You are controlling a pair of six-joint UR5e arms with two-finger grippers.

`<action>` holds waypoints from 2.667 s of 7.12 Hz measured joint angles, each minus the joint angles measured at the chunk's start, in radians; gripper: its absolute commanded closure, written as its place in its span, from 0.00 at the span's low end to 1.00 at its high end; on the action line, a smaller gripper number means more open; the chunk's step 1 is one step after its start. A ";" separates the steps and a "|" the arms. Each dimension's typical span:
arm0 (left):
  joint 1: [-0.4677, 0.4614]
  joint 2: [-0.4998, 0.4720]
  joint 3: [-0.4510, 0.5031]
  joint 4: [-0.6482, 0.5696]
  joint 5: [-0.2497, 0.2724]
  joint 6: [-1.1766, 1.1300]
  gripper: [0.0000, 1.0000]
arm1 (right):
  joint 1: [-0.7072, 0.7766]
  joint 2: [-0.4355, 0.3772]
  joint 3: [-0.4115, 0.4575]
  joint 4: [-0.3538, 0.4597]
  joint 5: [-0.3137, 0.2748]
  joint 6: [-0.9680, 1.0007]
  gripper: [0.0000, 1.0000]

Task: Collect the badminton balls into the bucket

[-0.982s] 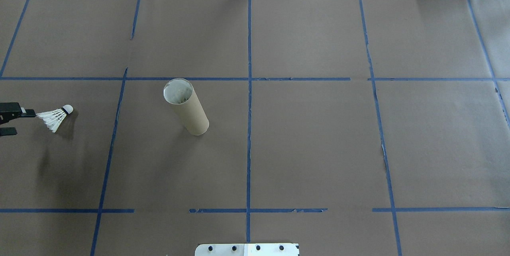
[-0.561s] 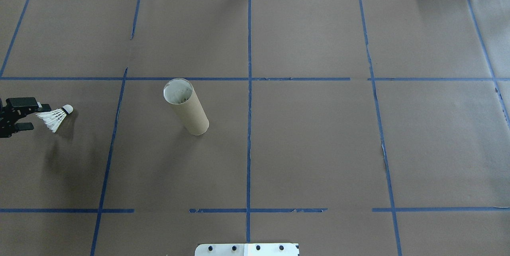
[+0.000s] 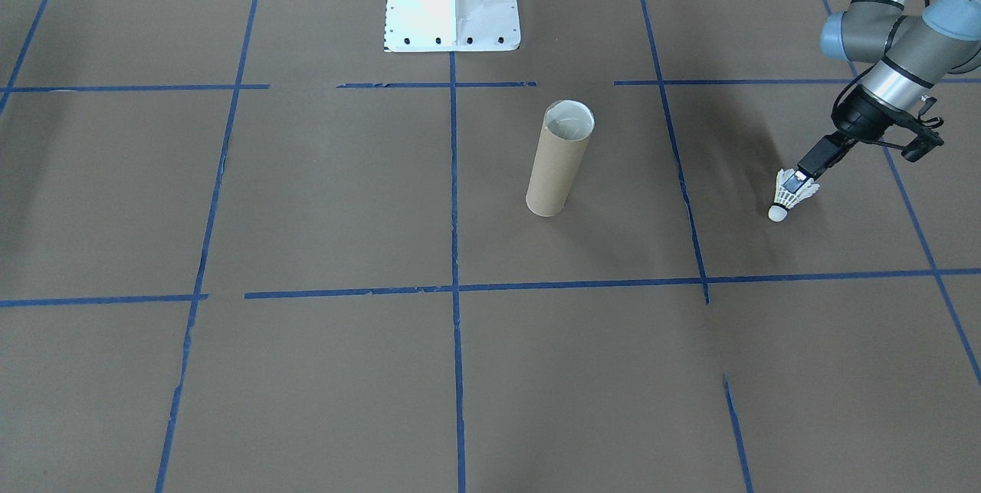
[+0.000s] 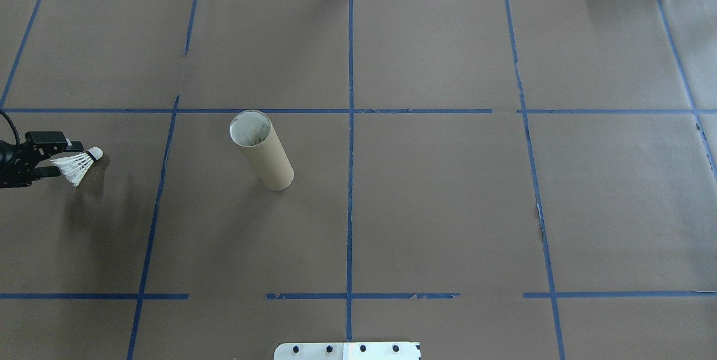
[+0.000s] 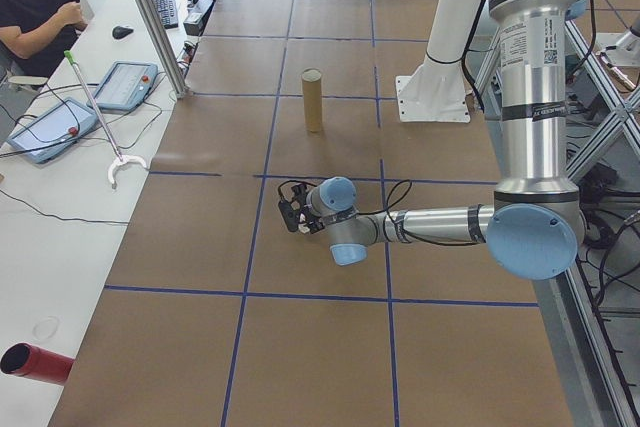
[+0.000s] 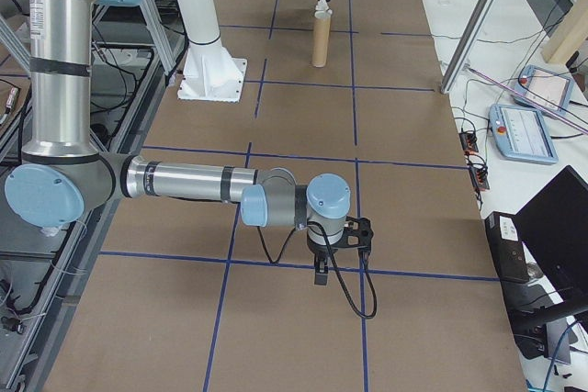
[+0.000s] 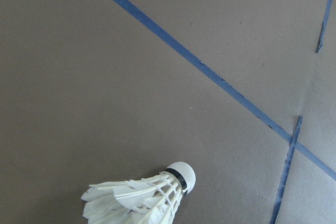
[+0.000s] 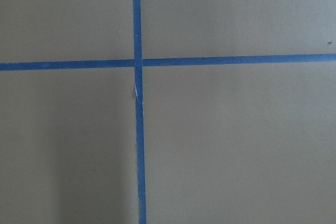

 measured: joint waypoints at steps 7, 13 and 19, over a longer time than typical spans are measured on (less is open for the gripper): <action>-0.005 0.002 -0.065 0.005 -0.148 -0.008 1.00 | 0.000 0.000 0.000 0.000 0.000 0.000 0.00; -0.096 -0.083 -0.515 0.600 -0.392 0.038 1.00 | 0.000 0.000 0.000 0.000 0.000 0.000 0.00; -0.125 -0.418 -0.780 1.365 -0.348 0.321 1.00 | 0.000 0.000 0.000 0.000 0.000 0.000 0.00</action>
